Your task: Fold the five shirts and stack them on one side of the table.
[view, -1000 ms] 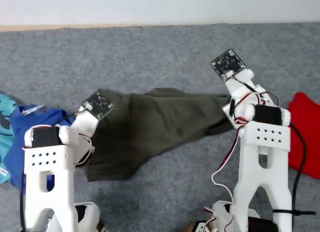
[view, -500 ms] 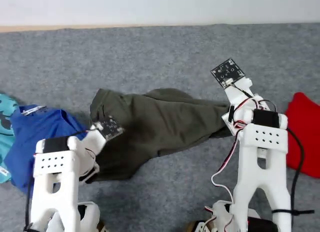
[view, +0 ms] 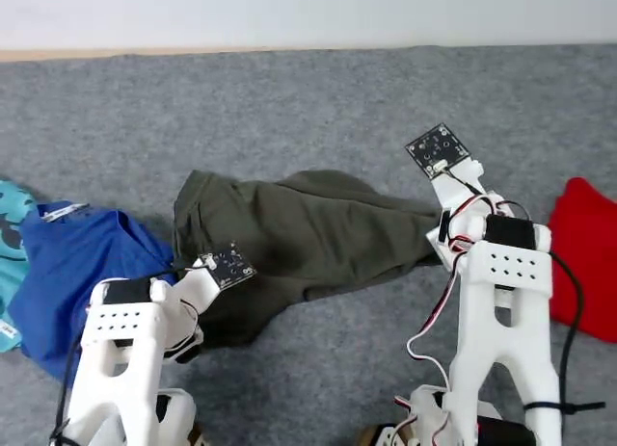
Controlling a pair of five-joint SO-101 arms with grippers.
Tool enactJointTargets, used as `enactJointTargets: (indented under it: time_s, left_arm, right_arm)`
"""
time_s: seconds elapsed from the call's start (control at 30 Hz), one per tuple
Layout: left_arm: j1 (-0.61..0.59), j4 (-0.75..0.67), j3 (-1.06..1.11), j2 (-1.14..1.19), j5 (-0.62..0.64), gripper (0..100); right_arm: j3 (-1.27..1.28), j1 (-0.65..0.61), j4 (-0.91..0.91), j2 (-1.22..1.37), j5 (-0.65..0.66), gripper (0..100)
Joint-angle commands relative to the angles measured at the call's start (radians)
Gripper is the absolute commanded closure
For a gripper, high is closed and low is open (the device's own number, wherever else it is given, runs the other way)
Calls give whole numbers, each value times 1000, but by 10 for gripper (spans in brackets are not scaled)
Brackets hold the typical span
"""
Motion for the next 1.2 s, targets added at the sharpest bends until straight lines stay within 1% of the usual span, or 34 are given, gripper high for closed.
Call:
enactJointTargets:
  time_s: [0.0, 0.13, 0.27, 0.37, 0.63, 0.83, 1.17]
  left_arm:
    - [-3, -14, -19, -23, -9, 844]
    - [-3, -3, -61, -23, -9, 846]
    - [-3, 84, -150, -23, -9, 848]
    - [-17, 92, -174, -23, -12, 847]
    - [-83, -58, -44, -14, -112, 844]
    - [-83, -157, 42, -12, -126, 844]
    - [-84, -175, 74, -12, -126, 846]
  right_arm:
    - [-9, 13, 15, -39, 6, 989]
    - [-11, 13, 16, -39, 6, 989]
    - [-14, 13, 16, -39, 6, 989]
    - [-14, 13, 16, -39, 6, 989]
    - [-14, 13, 13, -39, 6, 989]
    - [-14, 13, 13, -39, 6, 989]
    - [-15, 13, 15, -41, 6, 989]
